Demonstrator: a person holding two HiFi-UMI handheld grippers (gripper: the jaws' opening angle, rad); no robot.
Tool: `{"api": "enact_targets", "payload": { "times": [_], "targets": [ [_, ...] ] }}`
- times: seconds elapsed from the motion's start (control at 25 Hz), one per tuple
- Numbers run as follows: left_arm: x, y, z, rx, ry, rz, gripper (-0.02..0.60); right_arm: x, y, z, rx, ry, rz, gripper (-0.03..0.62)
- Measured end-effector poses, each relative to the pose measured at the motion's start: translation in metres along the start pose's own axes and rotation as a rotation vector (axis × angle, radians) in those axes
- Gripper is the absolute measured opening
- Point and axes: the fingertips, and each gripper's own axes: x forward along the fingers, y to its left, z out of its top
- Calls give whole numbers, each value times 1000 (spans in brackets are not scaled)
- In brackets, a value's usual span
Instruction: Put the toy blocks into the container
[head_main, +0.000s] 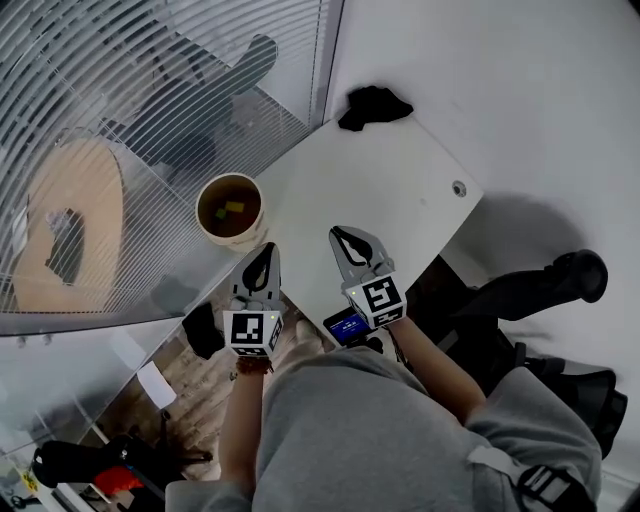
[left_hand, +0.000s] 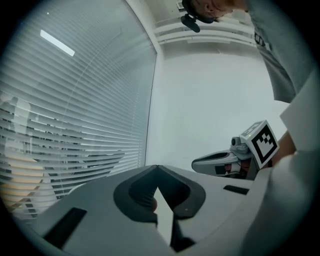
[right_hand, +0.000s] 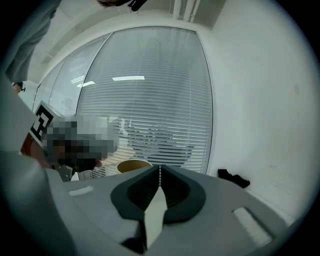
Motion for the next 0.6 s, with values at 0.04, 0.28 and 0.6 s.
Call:
{"api": "enact_targets", "payload": {
  "times": [0.04,0.28,0.6],
  "targets": [
    [0,-3,-1,-2,1,-4,8,-3,-1,-2,1,3,-5,22],
    [-1,-9,-8,-9,16,-10,8,-11,-5,-9,-2,18,-16,17],
    [-12,-1,-17,-19,31,15,7,-6,4,-3,-15,10,0,15]
  ]
}}
